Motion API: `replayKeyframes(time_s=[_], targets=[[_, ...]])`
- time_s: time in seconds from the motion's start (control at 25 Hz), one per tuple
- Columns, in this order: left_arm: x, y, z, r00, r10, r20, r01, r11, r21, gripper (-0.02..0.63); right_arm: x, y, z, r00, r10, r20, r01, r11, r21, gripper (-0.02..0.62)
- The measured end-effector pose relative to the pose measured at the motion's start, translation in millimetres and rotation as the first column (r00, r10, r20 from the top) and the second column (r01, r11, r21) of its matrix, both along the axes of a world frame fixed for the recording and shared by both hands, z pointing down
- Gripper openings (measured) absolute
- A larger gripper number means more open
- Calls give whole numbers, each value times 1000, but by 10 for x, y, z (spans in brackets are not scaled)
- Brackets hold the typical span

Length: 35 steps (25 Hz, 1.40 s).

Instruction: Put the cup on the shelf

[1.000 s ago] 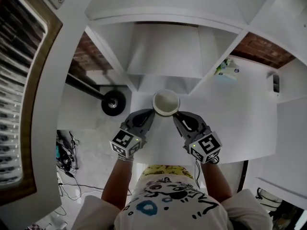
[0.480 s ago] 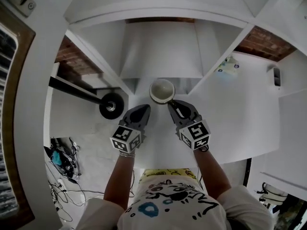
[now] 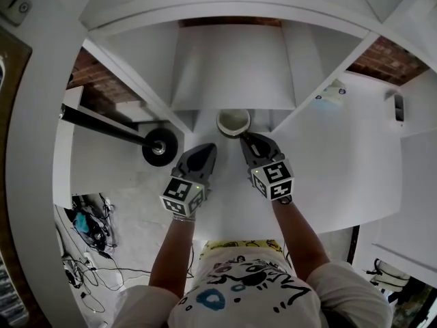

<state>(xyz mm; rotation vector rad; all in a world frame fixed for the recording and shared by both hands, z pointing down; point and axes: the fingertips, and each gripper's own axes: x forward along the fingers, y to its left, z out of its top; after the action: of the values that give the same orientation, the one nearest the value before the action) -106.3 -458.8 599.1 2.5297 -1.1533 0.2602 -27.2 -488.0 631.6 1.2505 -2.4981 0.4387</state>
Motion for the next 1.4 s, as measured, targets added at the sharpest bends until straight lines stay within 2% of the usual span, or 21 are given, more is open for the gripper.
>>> replayKeyframes(time_s=[0.48, 0.92, 1.12, 1.4], targets=[[-22, 31, -72, 1000, -4, -8, 5, 1000, 13, 15, 4, -175, 97, 1000, 11, -4, -11, 1000, -7, 60], [-98, 116, -90, 1000, -19, -21, 19, 1000, -5, 15, -50, -286, 162, 998, 23, -54, -22, 1000, 3, 60], [-136, 199, -115, 999, -28, -36, 27, 999, -17, 15, -68, -212, 277, 997, 24, -74, -29, 997, -66, 60], [-180, 314, -232, 999, -29, -44, 28, 999, -19, 15, -12, -228, 278, 996, 58, -61, -64, 994, -93, 63]])
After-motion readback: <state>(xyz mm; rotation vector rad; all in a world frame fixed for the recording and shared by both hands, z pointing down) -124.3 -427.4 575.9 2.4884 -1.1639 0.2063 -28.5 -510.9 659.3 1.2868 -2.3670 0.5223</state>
